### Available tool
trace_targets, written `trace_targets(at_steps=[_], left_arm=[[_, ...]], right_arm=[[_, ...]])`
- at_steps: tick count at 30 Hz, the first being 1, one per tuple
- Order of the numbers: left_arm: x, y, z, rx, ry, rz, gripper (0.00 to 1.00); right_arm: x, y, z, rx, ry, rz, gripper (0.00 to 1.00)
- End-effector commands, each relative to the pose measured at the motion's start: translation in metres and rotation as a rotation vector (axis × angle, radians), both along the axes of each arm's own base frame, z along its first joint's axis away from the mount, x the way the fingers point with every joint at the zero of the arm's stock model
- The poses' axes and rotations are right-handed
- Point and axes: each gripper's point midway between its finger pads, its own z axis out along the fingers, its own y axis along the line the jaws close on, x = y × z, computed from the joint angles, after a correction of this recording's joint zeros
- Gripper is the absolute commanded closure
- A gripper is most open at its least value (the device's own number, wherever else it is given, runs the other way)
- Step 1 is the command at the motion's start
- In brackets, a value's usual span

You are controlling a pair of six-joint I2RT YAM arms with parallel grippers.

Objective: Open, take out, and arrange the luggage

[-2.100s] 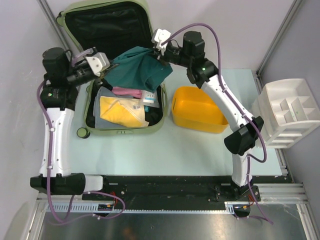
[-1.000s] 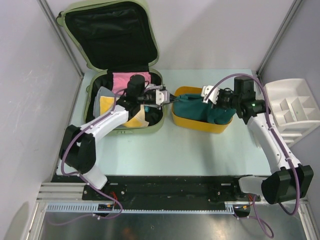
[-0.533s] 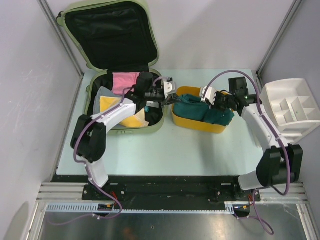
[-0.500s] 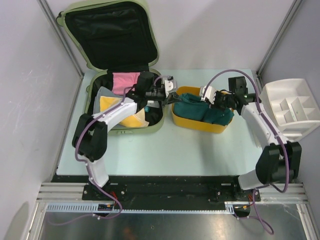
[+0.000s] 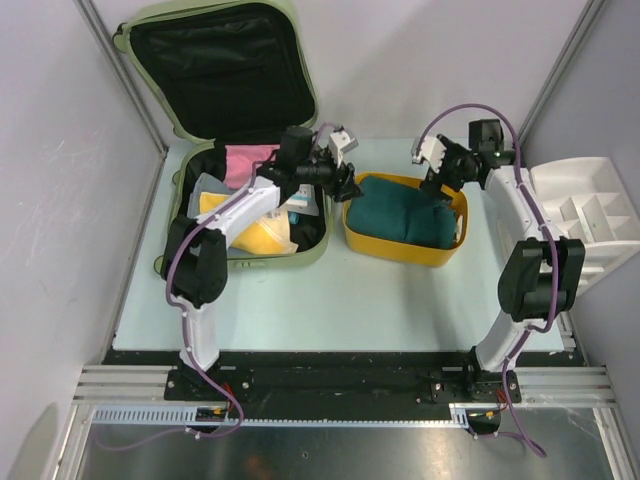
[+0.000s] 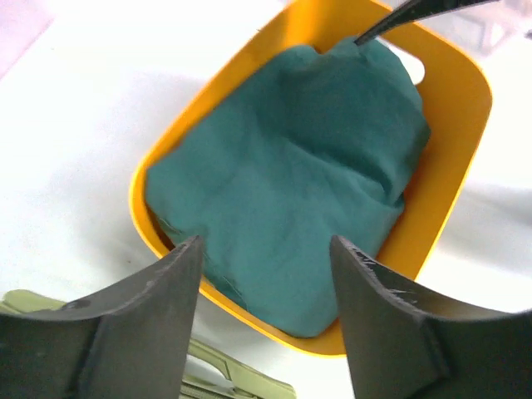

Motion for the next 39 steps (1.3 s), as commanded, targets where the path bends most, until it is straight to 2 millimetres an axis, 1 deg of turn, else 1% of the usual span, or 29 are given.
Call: trace_targets(at_steps=[1, 2, 3, 4, 5, 6, 7, 8, 9, 10, 11, 12, 13, 15, 16, 18, 19, 20, 22, 24, 25, 28, 29, 31, 32, 33, 35, 36, 39], left_arm=[[0.023, 0.013, 0.053, -0.062, 0.026, 0.128, 0.29], [0.023, 0.018, 0.063, -0.071, 0.016, 0.142, 0.27], [0.027, 0.025, 0.068, -0.07, 0.01, 0.172, 0.27], [0.03, 0.036, 0.07, -0.077, 0.023, 0.201, 0.27], [0.03, 0.044, 0.08, -0.089, 0.021, 0.223, 0.27], [0.031, 0.053, 0.082, -0.093, 0.035, 0.246, 0.27], [0.035, 0.072, 0.078, -0.102, 0.079, 0.289, 0.26], [0.036, 0.084, 0.079, -0.107, 0.09, 0.315, 0.24], [0.034, 0.097, 0.088, -0.114, 0.092, 0.34, 0.24], [0.039, 0.122, 0.081, -0.107, 0.11, 0.397, 0.24], [0.04, 0.136, 0.08, -0.099, 0.109, 0.425, 0.23], [0.034, 0.151, 0.088, -0.092, 0.094, 0.456, 0.23], [0.036, 0.177, 0.077, -0.065, 0.106, 0.512, 0.23], [0.029, 0.206, 0.064, 0.0, 0.107, 0.553, 0.23], [0.028, 0.232, 0.056, 0.033, 0.104, 0.599, 0.23], [0.02, 0.258, 0.04, 0.078, 0.151, 0.644, 0.23], [0.019, 0.283, 0.031, 0.109, 0.153, 0.684, 0.23], [0.018, 0.295, 0.025, 0.135, 0.162, 0.712, 0.23], [0.012, 0.323, 0.008, 0.184, 0.199, 0.77, 0.23], [0.008, 0.338, -0.003, 0.205, 0.243, 0.801, 0.25], [0.006, 0.348, -0.007, 0.217, 0.252, 0.821, 0.26], [-0.001, 0.36, -0.022, 0.255, 0.295, 0.856, 0.29], [-0.004, 0.362, -0.026, 0.256, 0.311, 0.862, 0.3], [-0.012, 0.365, -0.037, 0.246, 0.36, 0.879, 0.32], [-0.014, 0.367, -0.04, 0.242, 0.375, 0.887, 0.33], [-0.015, 0.368, -0.045, 0.241, 0.393, 0.895, 0.34], [-0.017, 0.371, -0.051, 0.24, 0.412, 0.9, 0.37], [-0.018, 0.368, -0.051, 0.248, 0.392, 0.866, 0.37], [-0.013, 0.35, -0.046, 0.246, 0.34, 0.756, 0.44]], right_arm=[[0.004, -0.013, 0.036, 0.005, -0.025, -0.032, 0.04], [0.001, -0.01, 0.041, 0.02, -0.016, -0.023, 0.04], [-0.008, -0.007, 0.039, 0.035, 0.026, -0.02, 0.04], [-0.01, -0.003, 0.044, 0.063, 0.041, -0.024, 0.04], [-0.014, 0.003, 0.042, 0.096, 0.075, -0.013, 0.04], [-0.021, 0.009, 0.036, 0.112, 0.117, -0.006, 0.05], [-0.022, 0.013, 0.031, 0.13, 0.142, -0.014, 0.05], [-0.023, 0.019, 0.022, 0.179, 0.201, -0.055, 0.06], [-0.021, 0.028, 0.021, 0.202, 0.214, -0.062, 0.07], [-0.023, 0.034, 0.016, 0.221, 0.248, -0.079, 0.08], [-0.026, 0.037, 0.007, 0.239, 0.292, -0.112, 0.1], [-0.027, 0.041, -0.003, 0.242, 0.323, -0.126, 0.11], [-0.03, 0.045, -0.011, 0.24, 0.346, -0.133, 0.11], [-0.038, 0.043, -0.042, 0.217, 0.415, -0.161, 0.12], [-0.04, 0.041, -0.052, 0.209, 0.435, -0.173, 0.12], [-0.045, 0.036, -0.078, 0.177, 0.482, -0.212, 0.14], [-0.044, 0.034, -0.09, 0.164, 0.505, -0.227, 0.14], [-0.044, 0.029, -0.1, 0.141, 0.518, -0.25, 0.14], [-0.04, 0.028, -0.107, 0.139, 0.549, -0.285, 0.16], [-0.04, 0.033, -0.097, 0.174, 0.573, -0.294, 0.18], [-0.033, 0.037, -0.082, 0.205, 0.552, -0.302, 0.18], [-0.023, 0.052, -0.039, 0.283, 0.473, -0.28, 0.18], [-0.021, 0.059, -0.018, 0.321, 0.438, -0.276, 0.18], [-0.021, 0.073, 0.002, 0.357, 0.402, -0.258, 0.18], [-0.021, 0.08, 0.019, 0.386, 0.37, -0.245, 0.18], [-0.024, 0.093, 0.025, 0.396, 0.359, -0.22, 0.18], [-0.025, 0.11, 0.039, 0.422, 0.322, -0.184, 0.18], [-0.031, 0.127, 0.046, 0.425, 0.311, -0.143, 0.18], [-0.034, 0.15, 0.052, 0.429, 0.287, -0.094, 0.18]])
